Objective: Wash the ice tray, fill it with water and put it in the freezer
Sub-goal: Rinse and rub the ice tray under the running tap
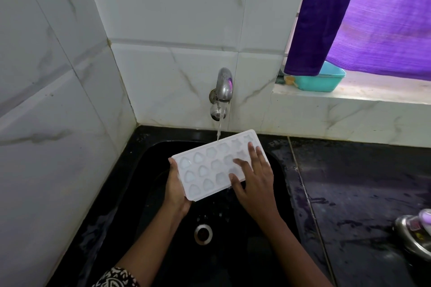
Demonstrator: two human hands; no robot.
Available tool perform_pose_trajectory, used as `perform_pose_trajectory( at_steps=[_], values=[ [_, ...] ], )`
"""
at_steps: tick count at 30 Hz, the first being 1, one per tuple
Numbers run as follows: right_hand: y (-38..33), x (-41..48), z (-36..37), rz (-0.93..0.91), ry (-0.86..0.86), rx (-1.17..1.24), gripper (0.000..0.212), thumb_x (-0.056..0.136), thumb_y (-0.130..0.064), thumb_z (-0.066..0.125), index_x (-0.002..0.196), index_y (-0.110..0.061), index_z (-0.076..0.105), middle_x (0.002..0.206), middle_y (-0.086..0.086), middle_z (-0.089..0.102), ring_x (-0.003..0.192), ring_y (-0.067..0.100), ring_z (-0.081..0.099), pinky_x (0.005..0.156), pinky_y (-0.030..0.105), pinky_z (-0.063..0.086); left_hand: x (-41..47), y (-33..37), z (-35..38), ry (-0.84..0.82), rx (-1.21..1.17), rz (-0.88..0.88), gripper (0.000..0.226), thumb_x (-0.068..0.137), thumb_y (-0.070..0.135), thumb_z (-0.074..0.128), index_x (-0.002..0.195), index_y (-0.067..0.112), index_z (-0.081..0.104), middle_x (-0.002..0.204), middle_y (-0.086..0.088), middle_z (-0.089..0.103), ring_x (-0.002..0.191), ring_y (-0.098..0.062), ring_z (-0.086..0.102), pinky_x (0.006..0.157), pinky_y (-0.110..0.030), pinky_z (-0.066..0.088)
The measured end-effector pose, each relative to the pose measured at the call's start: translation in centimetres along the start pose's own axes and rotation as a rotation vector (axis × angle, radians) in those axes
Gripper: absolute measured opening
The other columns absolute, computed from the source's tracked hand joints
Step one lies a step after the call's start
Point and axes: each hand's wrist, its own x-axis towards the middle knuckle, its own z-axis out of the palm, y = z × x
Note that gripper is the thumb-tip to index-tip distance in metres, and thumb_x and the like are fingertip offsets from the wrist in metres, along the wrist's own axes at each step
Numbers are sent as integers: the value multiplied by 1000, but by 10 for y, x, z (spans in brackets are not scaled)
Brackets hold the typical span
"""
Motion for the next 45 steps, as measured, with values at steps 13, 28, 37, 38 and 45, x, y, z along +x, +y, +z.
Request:
perform_pose_trajectory(
  at_steps=[13, 28, 37, 38, 45],
  values=[
    [-18, 37, 16, -143, -148, -221, 39, 90, -49, 50, 117, -23, 61, 158, 0, 6, 144, 19, -7, 113, 52, 1, 6, -5, 14, -57, -43, -40, 82, 84, 75, 31, 131, 12, 55, 126, -19, 65, 111, -37, 64, 80, -48, 58],
    [-23, 47, 12, -172, -148, -245, 58, 91, -63, 29, 124, -25, 57, 159, -3, 5, 146, 17, -6, 114, 50, -5, 0, 3, 28, -60, -15, -30, 82, 83, 75, 28, 126, 12, 59, 122, -18, 67, 108, -36, 66, 77, -48, 59],
    [-25, 46, 17, -196, -167, -254, 60, 91, -63, 23, 124, -24, 55, 159, -1, 6, 145, 16, -7, 114, 49, -7, -1, 7, 23, -66, -40, -52, 80, 83, 74, 30, 125, 11, 58, 121, -18, 67, 106, -36, 67, 81, -49, 58],
    [-21, 46, 15, -201, -172, -256, 59, 91, -63, 22, 122, -26, 57, 159, -3, 4, 145, 15, -8, 114, 49, -8, -1, 7, 21, -62, -35, -60, 82, 83, 75, 30, 127, 12, 58, 123, -19, 66, 108, -37, 66, 85, -51, 56],
    [-25, 44, 16, -187, -162, -238, 65, 89, -65, 18, 127, -27, 55, 158, -4, 3, 145, 15, -7, 114, 48, -7, -3, 7, 20, -53, -26, -46, 81, 85, 75, 27, 128, 12, 57, 124, -18, 66, 109, -37, 66, 89, -52, 52]
  ],
)
